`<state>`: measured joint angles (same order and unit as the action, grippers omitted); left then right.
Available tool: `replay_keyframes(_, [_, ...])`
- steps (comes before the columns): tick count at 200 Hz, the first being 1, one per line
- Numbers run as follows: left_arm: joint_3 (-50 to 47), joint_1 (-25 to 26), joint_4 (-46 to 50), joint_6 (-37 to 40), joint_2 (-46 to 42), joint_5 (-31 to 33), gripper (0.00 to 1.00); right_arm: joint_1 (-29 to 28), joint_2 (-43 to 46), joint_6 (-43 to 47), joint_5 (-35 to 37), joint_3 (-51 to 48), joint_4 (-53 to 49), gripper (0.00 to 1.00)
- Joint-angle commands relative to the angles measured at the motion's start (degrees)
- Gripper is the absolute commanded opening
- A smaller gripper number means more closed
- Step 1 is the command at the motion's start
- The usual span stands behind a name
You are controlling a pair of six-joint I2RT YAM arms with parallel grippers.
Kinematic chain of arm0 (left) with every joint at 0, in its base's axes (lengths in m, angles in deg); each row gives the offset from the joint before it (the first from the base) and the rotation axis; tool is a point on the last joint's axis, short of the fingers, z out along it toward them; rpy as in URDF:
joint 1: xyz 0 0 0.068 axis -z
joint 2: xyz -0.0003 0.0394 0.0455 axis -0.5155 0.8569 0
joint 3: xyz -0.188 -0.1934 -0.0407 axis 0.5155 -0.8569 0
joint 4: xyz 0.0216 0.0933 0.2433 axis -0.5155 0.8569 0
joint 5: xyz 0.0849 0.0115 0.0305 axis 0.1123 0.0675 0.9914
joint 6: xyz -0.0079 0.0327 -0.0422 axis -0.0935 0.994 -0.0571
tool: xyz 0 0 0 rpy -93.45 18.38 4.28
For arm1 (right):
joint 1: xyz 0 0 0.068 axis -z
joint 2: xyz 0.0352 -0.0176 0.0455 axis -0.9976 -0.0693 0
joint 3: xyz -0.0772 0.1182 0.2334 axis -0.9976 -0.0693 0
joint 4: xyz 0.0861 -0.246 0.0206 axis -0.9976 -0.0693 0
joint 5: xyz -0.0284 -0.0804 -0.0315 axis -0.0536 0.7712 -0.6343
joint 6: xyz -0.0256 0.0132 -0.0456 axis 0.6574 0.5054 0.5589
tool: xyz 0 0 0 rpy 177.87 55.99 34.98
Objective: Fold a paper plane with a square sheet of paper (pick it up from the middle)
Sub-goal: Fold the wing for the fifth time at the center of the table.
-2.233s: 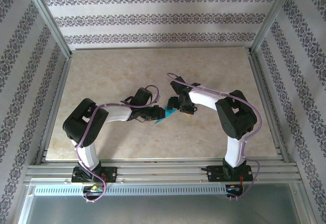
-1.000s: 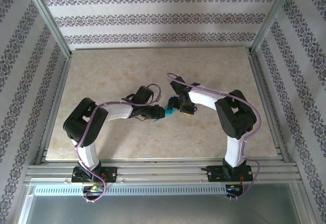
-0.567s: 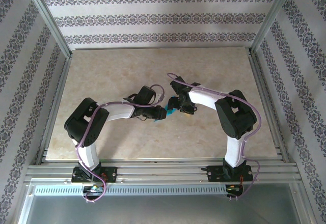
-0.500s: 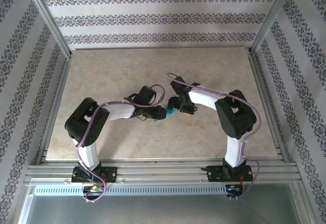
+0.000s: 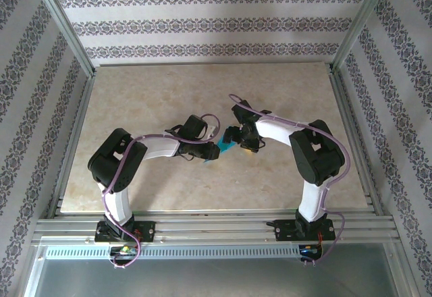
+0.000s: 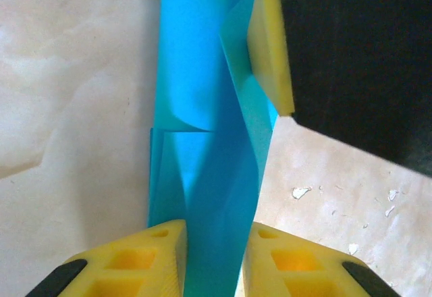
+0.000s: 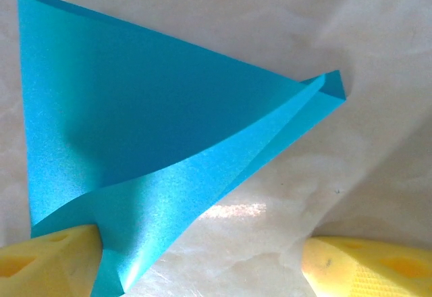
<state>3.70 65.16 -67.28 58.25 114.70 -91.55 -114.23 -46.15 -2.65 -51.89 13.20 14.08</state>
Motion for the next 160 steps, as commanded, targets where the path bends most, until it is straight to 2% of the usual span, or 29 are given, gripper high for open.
replay_keyframes(1, [0.2, 0.6, 2.2, 2.3, 1.3, 0.3, 0.30, 0.8, -6.7, -1.3, -3.4, -4.5, 4.2, 0.89])
replay_keyframes(34, [0.1, 0.6, 3.1, 3.6, 2.1, 1.0, 0.29, 1.0, -5.8, -1.2, -4.9, -4.8, 5.3, 0.90])
replay_keyframes(71, [0.3, 0.5, 3.4, 2.7, 2.4, 1.2, 0.19, 2.0, -2.6, -0.6, -6.5, -6.6, 7.8, 0.91])
replay_keyframes(114, [0.6, -1.3, 1.7, -4.5, 1.3, -5.4, 0.11, 4.1, 7.2, 2.9, -7.8, -9.8, 11.8, 0.91])
replay_keyframes(160, [2.7, -2.4, 4.3, -9.0, 1.8, -10.6, 0.11, 7.0, 16.7, 6.2, -13.2, -18.1, 22.9, 0.90])
